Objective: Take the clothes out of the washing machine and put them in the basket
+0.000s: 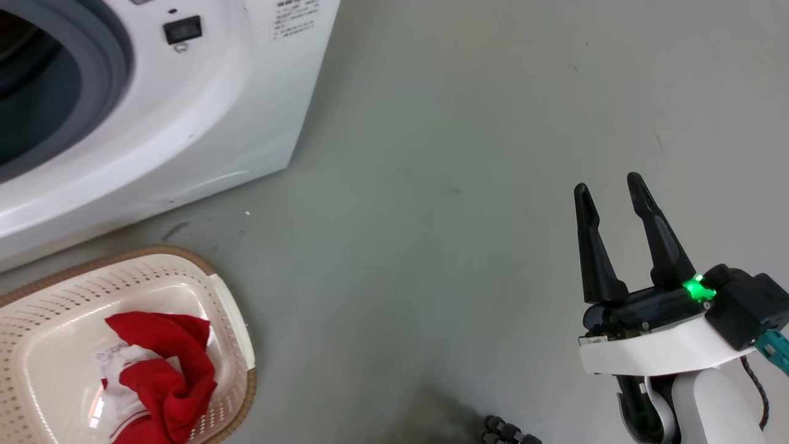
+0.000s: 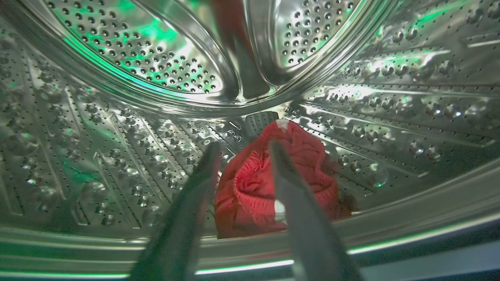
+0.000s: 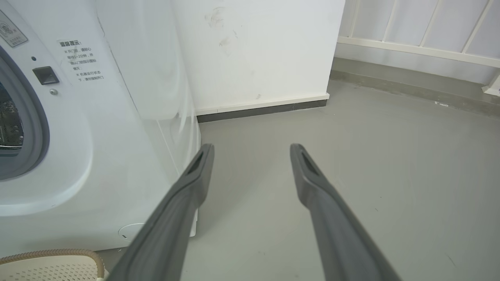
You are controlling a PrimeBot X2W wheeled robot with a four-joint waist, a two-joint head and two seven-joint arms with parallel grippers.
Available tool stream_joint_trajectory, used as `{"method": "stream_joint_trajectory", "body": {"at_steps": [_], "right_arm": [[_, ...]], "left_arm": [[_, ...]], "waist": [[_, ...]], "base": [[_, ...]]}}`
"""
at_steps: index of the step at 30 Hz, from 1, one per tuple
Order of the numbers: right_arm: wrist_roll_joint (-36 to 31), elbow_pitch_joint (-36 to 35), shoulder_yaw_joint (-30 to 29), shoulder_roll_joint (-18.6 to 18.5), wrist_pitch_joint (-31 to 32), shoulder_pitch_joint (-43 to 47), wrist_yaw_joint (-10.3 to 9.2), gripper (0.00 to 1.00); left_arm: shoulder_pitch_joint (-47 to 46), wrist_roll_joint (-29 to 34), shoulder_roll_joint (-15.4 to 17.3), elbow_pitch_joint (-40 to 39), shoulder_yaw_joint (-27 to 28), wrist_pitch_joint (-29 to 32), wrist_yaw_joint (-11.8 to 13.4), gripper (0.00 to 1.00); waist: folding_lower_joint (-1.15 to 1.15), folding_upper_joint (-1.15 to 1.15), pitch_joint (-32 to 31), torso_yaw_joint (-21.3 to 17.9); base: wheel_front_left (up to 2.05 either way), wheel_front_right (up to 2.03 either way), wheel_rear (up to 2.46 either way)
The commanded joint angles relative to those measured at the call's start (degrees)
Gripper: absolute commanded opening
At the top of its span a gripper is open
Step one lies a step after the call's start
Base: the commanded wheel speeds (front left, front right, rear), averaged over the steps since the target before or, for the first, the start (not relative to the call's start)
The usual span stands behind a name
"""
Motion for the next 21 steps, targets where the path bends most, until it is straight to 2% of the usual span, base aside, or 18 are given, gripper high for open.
{"method": "stream_joint_trajectory", "body": {"at_steps": [1,8,13,21], "right_arm": [[0.31,-0.12,0.07,0.06,-0.08,-0.56,-0.04,1.0],[1.79,0.85,0.83,0.06,-0.09,-1.72,-0.04,1.0],[1.9,0.23,-0.12,0.06,-0.08,-1.08,-0.05,1.0],[1.84,-1.58,-0.45,0.06,-0.08,0.52,-0.05,1.0]], "left_arm": [[-0.8,0.51,0.53,-0.21,-0.29,0.69,-0.02,1.0],[-7.61,1.56,2.87,1.0,-1.55,7.28,0.11,1.0],[-13.23,2.51,2.77,2.55,-3.68,13.49,-0.07,1.0],[-18.37,4.74,2.26,2.7,-6.85,22.26,1.69,1.0]], "waist": [[0.0,0.0,1.12,-0.82],[0.0,0.0,5.78,-3.38],[0.0,0.0,8.69,-3.08],[0.0,0.0,11.2,-2.58]], "base": [[0.0,0.0,0.0],[0.0,0.0,0.0],[0.0,0.0,0.0],[0.0,0.0,0.0]]}}
